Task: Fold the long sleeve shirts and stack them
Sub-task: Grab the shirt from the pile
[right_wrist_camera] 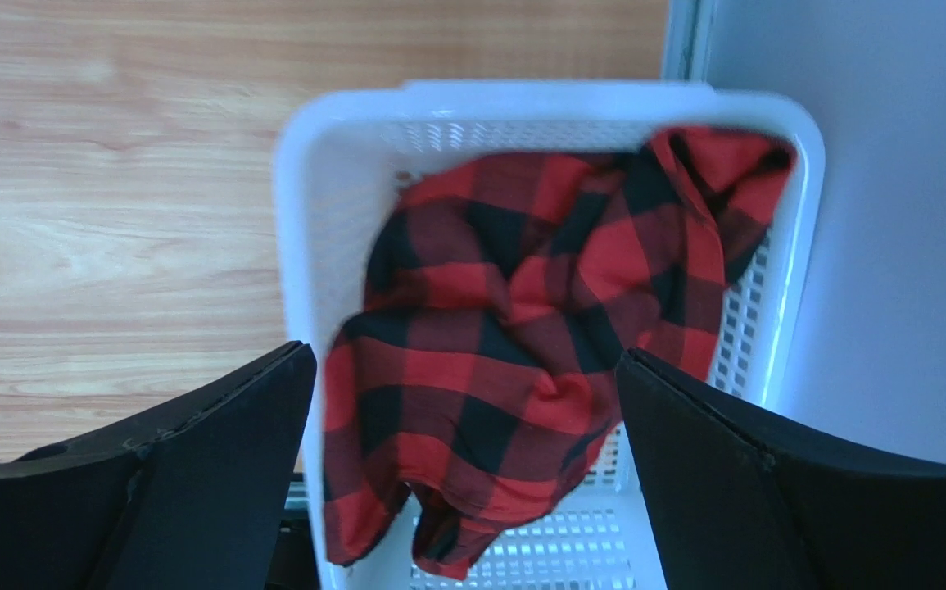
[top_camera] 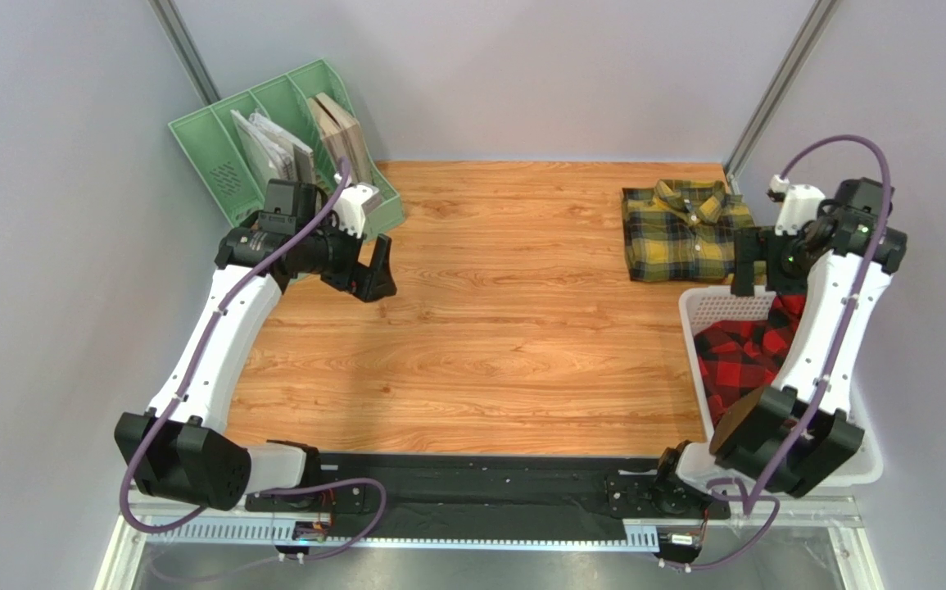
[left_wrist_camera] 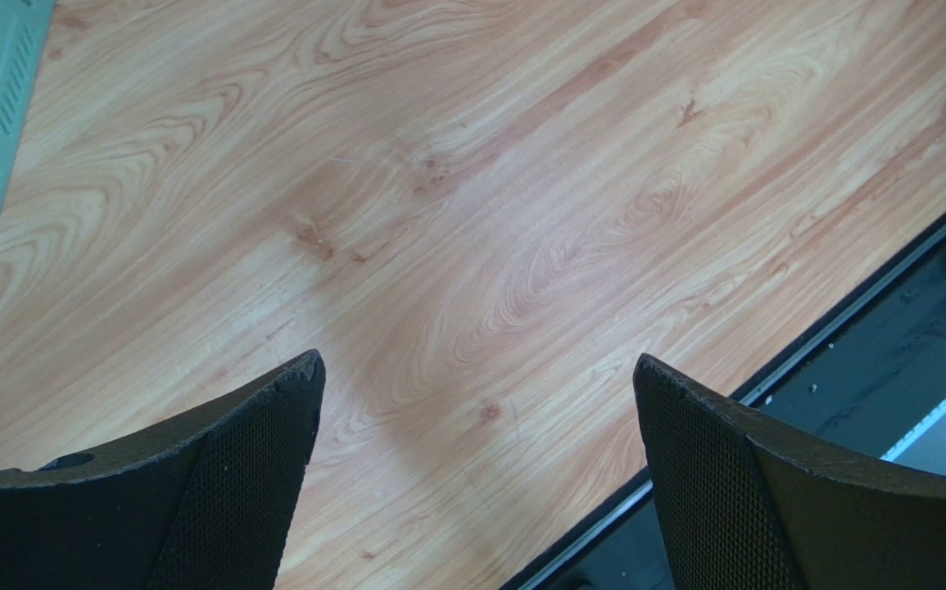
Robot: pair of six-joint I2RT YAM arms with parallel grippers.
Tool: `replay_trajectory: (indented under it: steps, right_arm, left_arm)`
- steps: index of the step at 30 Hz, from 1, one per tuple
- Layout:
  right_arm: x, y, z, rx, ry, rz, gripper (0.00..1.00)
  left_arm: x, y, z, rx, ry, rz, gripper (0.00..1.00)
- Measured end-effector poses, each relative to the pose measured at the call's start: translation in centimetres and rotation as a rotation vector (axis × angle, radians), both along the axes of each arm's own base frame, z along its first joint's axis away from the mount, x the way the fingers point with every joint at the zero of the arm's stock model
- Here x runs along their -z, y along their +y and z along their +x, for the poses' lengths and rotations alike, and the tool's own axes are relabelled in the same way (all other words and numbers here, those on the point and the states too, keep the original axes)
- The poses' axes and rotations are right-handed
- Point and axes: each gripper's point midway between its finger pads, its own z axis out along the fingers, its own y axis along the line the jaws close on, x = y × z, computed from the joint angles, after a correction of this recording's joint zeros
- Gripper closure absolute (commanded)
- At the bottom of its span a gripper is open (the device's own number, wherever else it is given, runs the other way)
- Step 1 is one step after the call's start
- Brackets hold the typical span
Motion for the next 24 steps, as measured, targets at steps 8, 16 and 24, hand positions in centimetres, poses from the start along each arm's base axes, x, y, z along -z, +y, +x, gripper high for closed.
replay_trajectory:
  steps: [8,16,24]
  right_arm:
    - [9.1,-5.1,-3.1,0.121,0.283,0.046,0.00]
    - [20.2,-4.2,-8.9,0.142,0.565,0.052,0.00]
    - [22.3,-5.4,-9.9,0.153,0.632,0.023,1.00]
  left_arm:
    - [0.4,-0.6,-1.4,0.055,0.045,-0.022,0.01]
    - [1.0,-0.5,-1.8,0.068,0.059,-0.013,0.01]
    - [1.1,-0.5,-1.9,0.068,0.062,-0.012,0.01]
